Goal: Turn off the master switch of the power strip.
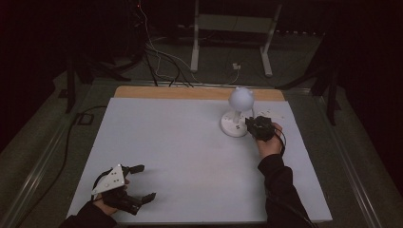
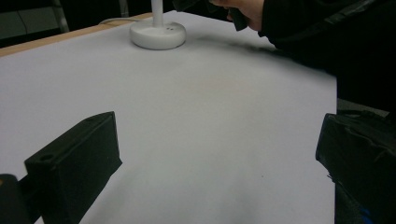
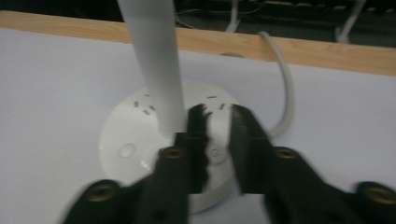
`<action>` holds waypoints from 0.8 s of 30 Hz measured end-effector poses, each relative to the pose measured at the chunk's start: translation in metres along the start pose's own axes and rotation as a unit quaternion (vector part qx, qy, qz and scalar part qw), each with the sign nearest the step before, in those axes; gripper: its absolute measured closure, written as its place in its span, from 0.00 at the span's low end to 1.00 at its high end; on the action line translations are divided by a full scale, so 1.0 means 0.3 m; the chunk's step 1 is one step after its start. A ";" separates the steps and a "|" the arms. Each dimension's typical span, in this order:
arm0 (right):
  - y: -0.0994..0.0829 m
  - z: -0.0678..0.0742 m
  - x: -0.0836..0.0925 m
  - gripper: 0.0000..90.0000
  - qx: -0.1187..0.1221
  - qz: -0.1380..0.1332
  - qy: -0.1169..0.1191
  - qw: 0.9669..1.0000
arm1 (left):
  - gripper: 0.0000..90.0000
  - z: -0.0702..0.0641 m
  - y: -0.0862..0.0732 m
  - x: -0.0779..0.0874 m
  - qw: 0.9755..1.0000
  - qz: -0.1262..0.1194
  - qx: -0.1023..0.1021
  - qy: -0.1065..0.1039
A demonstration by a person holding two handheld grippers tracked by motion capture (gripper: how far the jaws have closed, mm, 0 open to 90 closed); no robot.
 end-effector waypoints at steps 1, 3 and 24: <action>-0.001 0.002 0.006 0.65 -0.001 -0.001 0.008 1.000 | 0.00 0.000 0.000 0.000 1.000 0.000 0.000 0.000; -0.001 0.002 0.010 0.59 -0.002 -0.002 0.018 1.000 | 0.00 0.000 0.000 0.001 1.000 0.000 0.000 0.001; 0.017 0.075 0.093 0.00 0.042 0.028 0.119 0.992 | 0.00 0.000 0.000 0.001 1.000 -0.001 0.000 0.001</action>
Point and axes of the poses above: each handheld gripper's, and its own axes: x roughly backward along the jaws, y roughly out of its top, z roughly to its left, the point moved 1 cm from there along -x, roughly forward along the jaws, and after that the axes turned 3 degrees about y, right-handed, at the moved point
